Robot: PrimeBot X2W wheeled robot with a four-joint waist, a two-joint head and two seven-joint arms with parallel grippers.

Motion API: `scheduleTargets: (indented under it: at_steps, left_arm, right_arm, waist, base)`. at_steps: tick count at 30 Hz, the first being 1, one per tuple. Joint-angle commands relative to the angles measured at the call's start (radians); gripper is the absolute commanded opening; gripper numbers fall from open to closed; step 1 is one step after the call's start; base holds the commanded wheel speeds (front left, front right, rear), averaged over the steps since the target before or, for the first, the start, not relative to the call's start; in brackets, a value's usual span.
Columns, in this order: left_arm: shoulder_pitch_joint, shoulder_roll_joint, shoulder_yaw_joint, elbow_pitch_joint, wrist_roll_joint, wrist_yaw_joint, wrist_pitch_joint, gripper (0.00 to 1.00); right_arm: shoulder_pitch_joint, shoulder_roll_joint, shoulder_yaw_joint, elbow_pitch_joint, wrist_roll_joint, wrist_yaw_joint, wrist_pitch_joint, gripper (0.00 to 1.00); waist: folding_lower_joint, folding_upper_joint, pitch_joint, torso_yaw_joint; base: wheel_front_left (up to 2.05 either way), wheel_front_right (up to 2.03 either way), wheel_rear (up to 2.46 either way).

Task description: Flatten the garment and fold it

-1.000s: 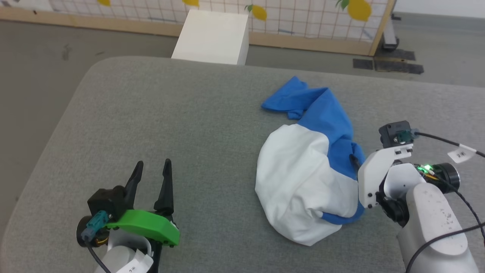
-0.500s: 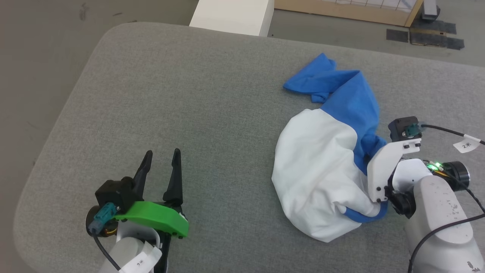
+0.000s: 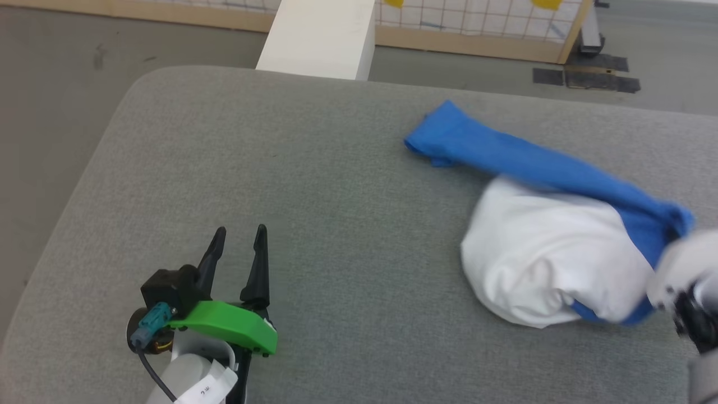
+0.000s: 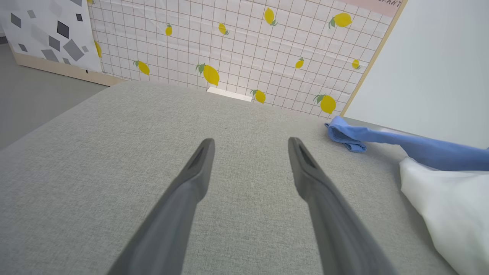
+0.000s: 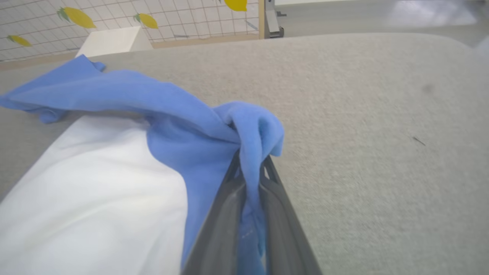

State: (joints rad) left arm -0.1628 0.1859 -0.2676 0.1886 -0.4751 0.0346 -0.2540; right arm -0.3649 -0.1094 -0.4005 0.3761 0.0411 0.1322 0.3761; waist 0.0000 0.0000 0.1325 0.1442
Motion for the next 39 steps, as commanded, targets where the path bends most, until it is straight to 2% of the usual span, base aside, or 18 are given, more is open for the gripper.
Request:
scheduleTargets:
  at_steps: [1,6,7,8,12,15,21,26,32,34,39]
  left_arm:
    - [0.011,-0.004,0.000,0.004,0.001,-0.006,-0.008,1.00]
    - [0.020,-0.007,-0.002,0.014,-0.006,-0.009,-0.008,1.00]
    - [0.022,-0.007,-0.002,0.016,-0.008,-0.010,-0.007,1.00]
    - [0.023,-0.006,-0.003,0.018,-0.010,-0.010,-0.006,1.00]
    - [0.024,-0.007,-0.006,0.024,-0.018,-0.013,0.000,1.00]
    - [0.019,-0.024,-0.013,0.023,-0.042,-0.021,0.013,1.00]
    - [-0.061,-0.080,-0.084,0.039,-0.080,-0.055,0.116,1.00]
    - [-0.226,-0.123,-0.226,0.115,-0.120,-0.103,0.318,1.00]
    - [-0.388,-0.135,-0.430,0.215,-0.168,-0.130,0.561,1.00]
    - [-0.426,-0.135,-0.499,0.230,-0.190,-0.135,0.621,1.00]
    - [-0.484,-0.135,-0.617,0.233,-0.252,-0.137,0.671,1.00]
  right_arm:
    - [0.061,0.007,-0.037,-0.015,-0.019,-0.002,0.022,0.00]
    - [0.183,0.043,-0.076,-0.052,0.003,-0.002,0.079,0.00]
    - [0.190,0.049,-0.068,-0.069,0.028,-0.002,0.064,0.59]
    - [0.191,0.052,-0.060,-0.083,0.054,-0.002,0.049,1.00]
    - [0.194,0.058,-0.038,-0.163,0.164,-0.002,-0.047,1.00]
    - [0.248,0.059,-0.074,-0.255,0.273,-0.002,-0.155,1.00]
    - [0.320,0.059,-0.104,-0.275,0.291,-0.002,-0.177,1.00]
    - [0.313,0.059,-0.081,-0.257,0.284,-0.002,-0.170,1.00]
    - [0.289,0.059,-0.051,-0.237,0.284,-0.002,-0.176,1.00]
    - [0.281,0.059,-0.043,-0.226,0.287,-0.002,-0.181,1.00]
    - [0.269,0.059,-0.030,-0.197,0.295,-0.002,-0.203,1.00]
  waist:
    - [0.0000,0.0000,-0.029,-0.031]
    - [0.0000,0.0000,-0.042,-0.059]
    - [0.0000,0.0000,-0.044,-0.065]
    - [0.0000,0.0000,-0.046,-0.071]
    - [0.0000,0.0000,-0.063,-0.087]
    - [0.0000,0.0000,-0.086,-0.105]
    - [0.0000,0.0000,-0.074,-0.150]
    - [0.0000,0.0000,-0.046,-0.211]
    - [0.0000,0.0000,0.001,-0.283]
    - [0.0000,0.0000,0.019,-0.305]
    - [0.0000,0.0000,0.053,-0.342]
  base:
    - [0.00,0.00,0.00]
    - [0.00,0.00,0.00]
    - [0.00,0.00,0.00]
    - [0.00,0.00,0.00]
    - [0.00,0.00,0.00]
    - [0.00,0.00,0.00]
    - [0.00,0.00,0.00]
    - [0.00,0.00,0.00]
    - [0.00,0.00,0.00]
    - [0.00,0.00,0.00]
    - [0.00,0.00,0.00]
